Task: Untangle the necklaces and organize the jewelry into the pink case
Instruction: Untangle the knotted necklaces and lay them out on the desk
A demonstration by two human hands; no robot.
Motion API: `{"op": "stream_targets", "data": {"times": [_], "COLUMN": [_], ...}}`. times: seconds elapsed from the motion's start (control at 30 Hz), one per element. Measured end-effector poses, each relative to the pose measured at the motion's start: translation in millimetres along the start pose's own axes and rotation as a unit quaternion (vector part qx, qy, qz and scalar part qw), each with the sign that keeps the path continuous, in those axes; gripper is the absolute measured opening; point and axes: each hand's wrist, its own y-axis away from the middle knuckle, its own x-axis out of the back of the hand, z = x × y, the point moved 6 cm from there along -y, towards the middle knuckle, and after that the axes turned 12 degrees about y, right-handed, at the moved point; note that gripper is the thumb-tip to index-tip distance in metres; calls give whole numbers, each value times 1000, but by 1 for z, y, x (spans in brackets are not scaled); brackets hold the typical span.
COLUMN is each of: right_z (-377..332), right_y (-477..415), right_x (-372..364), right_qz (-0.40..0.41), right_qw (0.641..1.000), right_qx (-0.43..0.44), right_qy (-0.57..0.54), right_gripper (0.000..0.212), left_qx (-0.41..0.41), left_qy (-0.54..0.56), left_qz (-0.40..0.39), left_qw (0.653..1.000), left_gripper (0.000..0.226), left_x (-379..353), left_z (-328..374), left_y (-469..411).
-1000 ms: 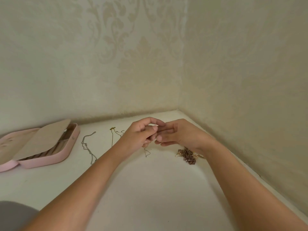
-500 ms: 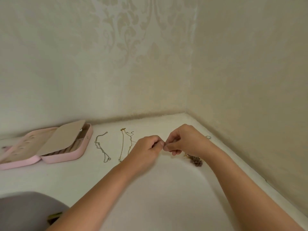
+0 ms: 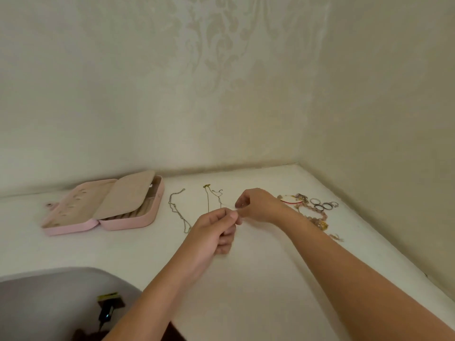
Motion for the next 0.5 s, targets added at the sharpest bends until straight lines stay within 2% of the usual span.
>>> {"op": "stream_targets", "data": {"times": [0.07, 0.17, 0.23, 0.33, 0.5], "right_z": [-5, 2, 8, 15, 30], "right_y": [-4, 1, 9, 21, 44], "right_x": [-7, -6, -1, 2, 3], "right_qz": [-10, -3, 1, -7, -25], "right_qw": [998, 997, 996, 995, 993], "right_qx": [-14, -60, -82, -94, -102], "right_qy": [59, 44, 31, 41, 61], "right_gripper": [47, 55, 54, 46, 49], "left_qx": [25, 58, 80, 113, 139], "left_qy": [61, 152, 191, 207, 190], "left_qz": [-6, -11, -3, 1, 3], "left_qw": [998, 987, 978, 972, 972], "left_gripper": [22, 13, 11, 10, 9], "left_x": [-1, 1, 6, 10, 8], "left_z": [-2, 3, 4, 3, -1], "left_y": [11, 27, 36, 46, 59]}}
